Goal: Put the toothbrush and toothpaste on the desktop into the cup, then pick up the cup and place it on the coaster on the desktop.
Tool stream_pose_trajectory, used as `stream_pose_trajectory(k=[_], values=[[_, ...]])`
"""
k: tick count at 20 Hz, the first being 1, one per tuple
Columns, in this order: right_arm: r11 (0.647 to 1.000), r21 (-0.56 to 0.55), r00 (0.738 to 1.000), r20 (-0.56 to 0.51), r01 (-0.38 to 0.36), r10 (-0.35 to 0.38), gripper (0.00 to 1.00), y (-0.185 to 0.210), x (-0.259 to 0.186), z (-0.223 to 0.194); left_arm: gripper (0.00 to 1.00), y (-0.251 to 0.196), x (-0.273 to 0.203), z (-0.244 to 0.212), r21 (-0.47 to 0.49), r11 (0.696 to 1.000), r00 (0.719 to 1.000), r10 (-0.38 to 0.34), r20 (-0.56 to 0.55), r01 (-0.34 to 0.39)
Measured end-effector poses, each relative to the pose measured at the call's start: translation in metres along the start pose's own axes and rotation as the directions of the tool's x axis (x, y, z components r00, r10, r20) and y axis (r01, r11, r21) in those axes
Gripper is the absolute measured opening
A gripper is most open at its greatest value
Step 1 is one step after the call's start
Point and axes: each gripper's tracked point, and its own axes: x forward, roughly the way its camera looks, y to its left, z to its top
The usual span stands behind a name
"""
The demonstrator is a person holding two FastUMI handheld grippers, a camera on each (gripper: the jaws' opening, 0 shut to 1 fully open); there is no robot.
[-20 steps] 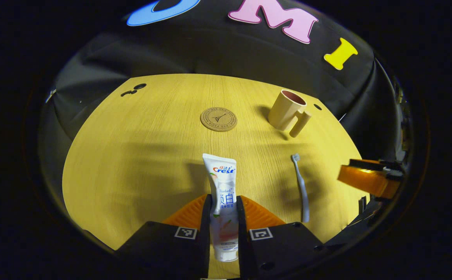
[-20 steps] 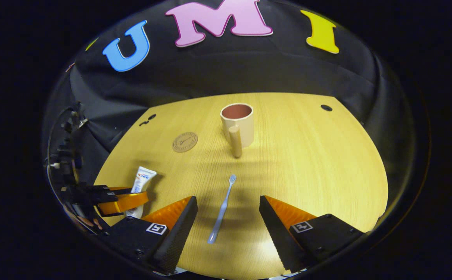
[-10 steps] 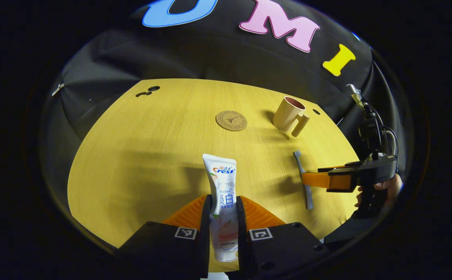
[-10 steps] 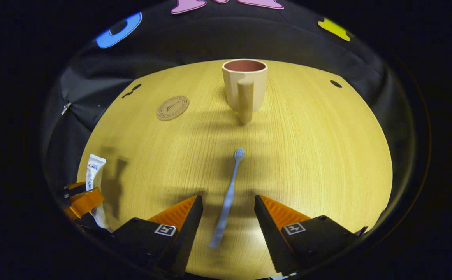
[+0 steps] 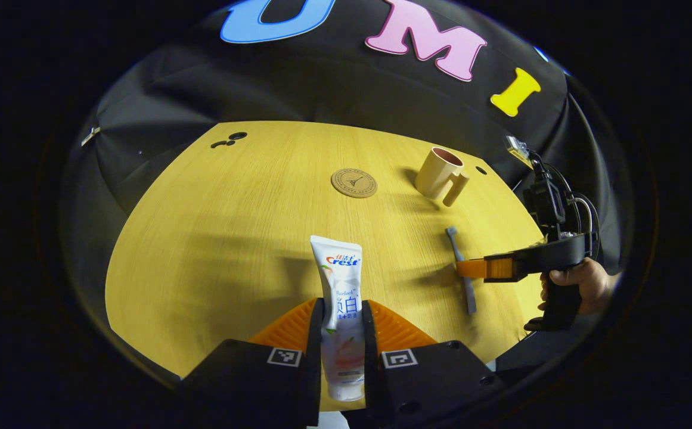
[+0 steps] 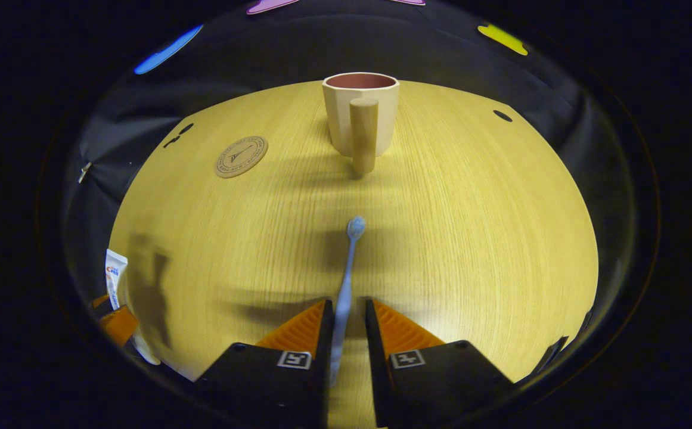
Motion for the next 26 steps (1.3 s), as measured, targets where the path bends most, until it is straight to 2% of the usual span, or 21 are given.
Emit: stream_pose_trajectory(k=[1, 2, 3, 5, 7, 10, 11, 12, 14, 15, 16, 19, 20, 21, 22, 23, 26], values=[[1.0, -0.006, 1.0, 0.0, -0.002, 0.002, 0.22, -0.001, 0.001, 0.0, 0.34, -0.003, 0.0, 0.0, 0.006, 1.0, 1.0, -0.003, -0.002, 0.003], [1.0, -0.012, 1.0, 0.007, -0.012, 0.012, 0.17, -0.001, 0.0, 0.002, 0.34, -0.005, 0.0, -0.001, 0.011, 1.0, 1.0, -0.007, -0.002, 0.007], [1.0, -0.018, 1.0, 0.0, -0.025, 0.025, 0.16, 0.0, 0.001, 0.0, 0.35, -0.008, 0.001, -0.001, 0.014, 1.0, 1.0, -0.01, -0.005, 0.011], [0.998, -0.025, 0.998, 0.007, -0.064, 0.064, 0.08, 0.001, 0.001, 0.003, 0.34, -0.013, 0.002, -0.001, 0.018, 1.0, 1.0, -0.015, -0.006, 0.015], [0.995, -0.019, 0.996, 0.007, -0.093, 0.093, 0.05, 0.001, -0.001, 0.003, 0.35, -0.02, 0.004, 0.001, 0.015, 1.0, 1.0, -0.023, -0.005, 0.023], [0.994, -0.042, 0.995, 0.018, -0.099, 0.1, 0.05, -0.008, -0.003, 0.004, 0.34, -0.03, 0.007, 0.007, 0.016, 0.999, 1.0, -0.028, 0.004, 0.028], [0.993, -0.053, 0.994, 0.031, -0.103, 0.105, 0.05, -0.012, -0.006, 0.007, 0.29, -0.033, 0.007, 0.011, 0.017, 0.999, 1.0, -0.028, 0.011, 0.028], [0.992, -0.054, 0.993, 0.041, -0.111, 0.114, 0.05, -0.016, -0.01, 0.009, 0.34, -0.036, 0.006, 0.016, 0.017, 0.999, 0.999, -0.027, 0.021, 0.027], [0.989, -0.042, 0.988, 0.059, -0.139, 0.142, 0.05, -0.022, -0.022, 0.013, 0.34, -0.044, 0.005, 0.029, 0.009, 1.0, 0.999, -0.029, 0.044, 0.028], [0.988, -0.04, 0.986, 0.071, -0.149, 0.152, 0.05, -0.026, -0.028, 0.016, 0.39, -0.049, 0.005, 0.038, 0.003, 1.0, 0.998, -0.032, 0.059, 0.031], [0.986, -0.04, 0.983, 0.082, -0.16, 0.163, 0.05, -0.03, -0.033, 0.018, 0.39, -0.054, 0.004, 0.047, -0.003, 0.999, 0.996, -0.036, 0.076, 0.036], [0.98, -0.063, 0.974, 0.119, -0.187, 0.193, 0.05, -0.043, -0.049, 0.032, 0.39, -0.076, 0.0, 0.087, -0.008, 0.999, 0.99, -0.049, 0.135, 0.051], [0.979, -0.076, 0.971, 0.133, -0.191, 0.2, 0.05, -0.048, -0.053, 0.036, 0.34, -0.083, 0.0, 0.1, -0.005, 0.999, 0.986, -0.052, 0.158, 0.053], [0.977, -0.085, 0.967, 0.146, -0.197, 0.208, 0.05, -0.053, -0.058, 0.042, 0.34, -0.093, 0.0, 0.117, 0.004, 0.998, 0.981, -0.058, 0.183, 0.059], [0.975, -0.084, 0.963, 0.16, -0.206, 0.217, 0.05, -0.058, -0.062, 0.048, 0.39, -0.103, 0.0, 0.134, 0.016, 0.998, 0.977, -0.065, 0.205, 0.063], [0.972, -0.076, 0.958, 0.169, -0.22, 0.23, 0.05, -0.062, -0.066, 0.053, 0.34, -0.114, 0.0, 0.152, 0.025, 0.997, 0.971, -0.072, 0.226, 0.068], [0.965, -0.064, 0.943, 0.201, -0.256, 0.264, 0.05, -0.078, -0.079, 0.069, 0.35, -0.145, 0.008, 0.204, 0.043, 0.994, 0.951, -0.104, 0.29, 0.096]])
